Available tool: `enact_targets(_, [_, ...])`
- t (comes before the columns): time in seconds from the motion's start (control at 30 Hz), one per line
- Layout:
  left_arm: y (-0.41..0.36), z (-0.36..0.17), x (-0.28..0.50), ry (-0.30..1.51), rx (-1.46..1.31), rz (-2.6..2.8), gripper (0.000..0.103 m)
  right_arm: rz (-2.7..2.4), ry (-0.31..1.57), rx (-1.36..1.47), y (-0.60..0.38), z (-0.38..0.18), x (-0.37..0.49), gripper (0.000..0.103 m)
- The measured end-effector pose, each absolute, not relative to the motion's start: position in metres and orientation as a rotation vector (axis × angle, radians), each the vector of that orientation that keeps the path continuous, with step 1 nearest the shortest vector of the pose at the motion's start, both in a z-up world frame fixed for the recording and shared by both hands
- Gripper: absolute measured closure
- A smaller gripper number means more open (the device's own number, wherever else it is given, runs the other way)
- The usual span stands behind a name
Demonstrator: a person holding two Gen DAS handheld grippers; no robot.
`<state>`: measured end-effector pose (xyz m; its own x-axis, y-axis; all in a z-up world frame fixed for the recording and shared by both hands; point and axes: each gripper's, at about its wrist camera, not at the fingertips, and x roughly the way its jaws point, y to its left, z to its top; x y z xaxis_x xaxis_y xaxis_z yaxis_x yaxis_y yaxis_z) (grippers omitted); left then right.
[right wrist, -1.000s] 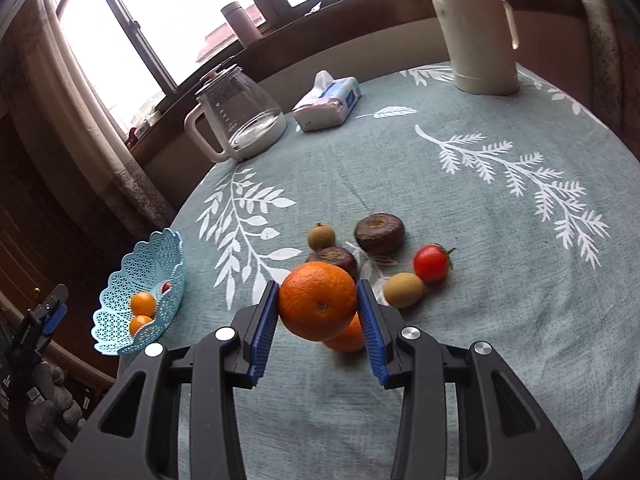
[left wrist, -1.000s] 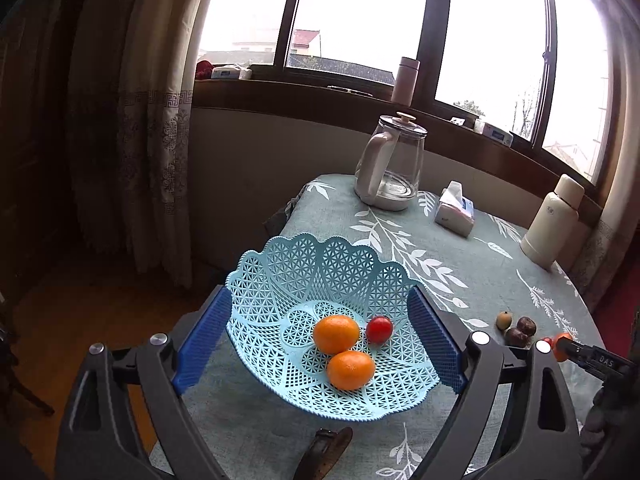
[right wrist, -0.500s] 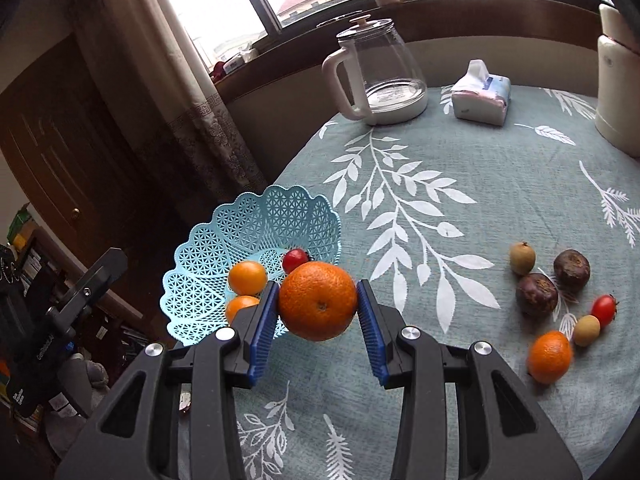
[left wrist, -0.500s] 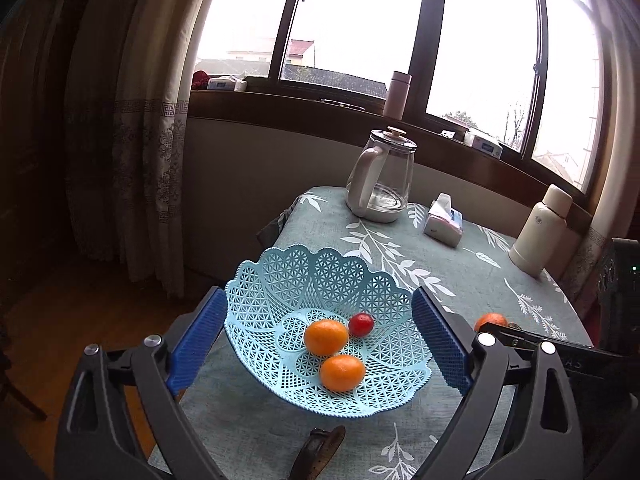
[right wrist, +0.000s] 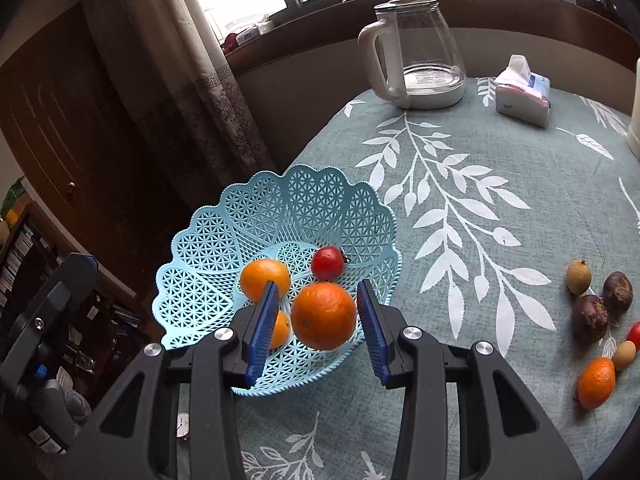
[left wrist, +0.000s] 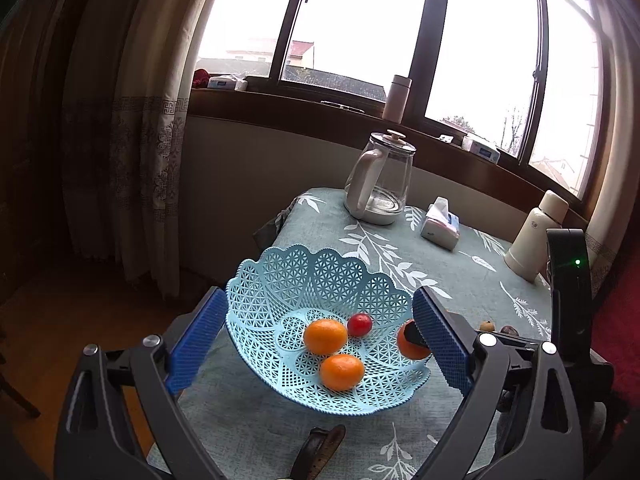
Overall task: Organize fruits
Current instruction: 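Lift the large orange, carry it into the basket and open right tool, then move right tool back toward the remaining fruit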
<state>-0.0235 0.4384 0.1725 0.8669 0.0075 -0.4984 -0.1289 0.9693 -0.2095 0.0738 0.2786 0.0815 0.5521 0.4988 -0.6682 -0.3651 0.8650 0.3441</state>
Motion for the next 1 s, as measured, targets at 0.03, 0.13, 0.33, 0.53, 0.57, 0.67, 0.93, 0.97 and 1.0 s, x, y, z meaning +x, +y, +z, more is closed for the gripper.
enact_targets(0.03, [0.439, 0.172, -0.023, 0.519, -0.24, 0.072, 0.008, 0.51, 0.842, 0.177, 0.277, 0.081, 0.073, 0.062])
enact_targets(0.13, [0.438, 0.172, -0.023, 0.519, -0.238, 0.069, 0.008, 0.499, 0.833, 0.195, 0.27, 0.081, 0.07, 0.062])
enact_targets(0.33, [0.431, 0.171, -0.022, 0.524, -0.214, 0.064, 0.008, 0.433, 0.748, 0.176, 0.252, 0.084, 0.05, 0.048])
enact_targets(0.53, [0.42, 0.169, -0.019, 0.537, -0.188, 0.053, 0.003, 0.338, 0.694, 0.141, 0.228, 0.074, 0.034, 0.04])
enact_targets(0.57, [0.418, 0.168, -0.019, 0.539, -0.183, 0.05, 0.003, 0.322, 0.697, 0.151, 0.222, 0.072, 0.034, 0.04])
enact_targets(0.67, [0.411, 0.167, -0.018, 0.547, -0.166, 0.04, 0.003, 0.275, 0.704, 0.191, 0.202, 0.065, 0.035, 0.04])
enact_targets(0.93, [0.402, 0.163, -0.014, 0.564, -0.143, 0.026, 0.003, 0.206, 0.704, 0.274, 0.169, 0.059, 0.035, 0.04])
enact_targets(0.97, [0.402, 0.162, -0.014, 0.566, -0.142, 0.025, 0.003, 0.203, 0.702, 0.278, 0.166, 0.059, 0.035, 0.04])
enact_targets(1.0, [0.401, 0.162, -0.014, 0.566, -0.141, 0.024, 0.003, 0.199, 0.7, 0.282, 0.164, 0.059, 0.035, 0.04])
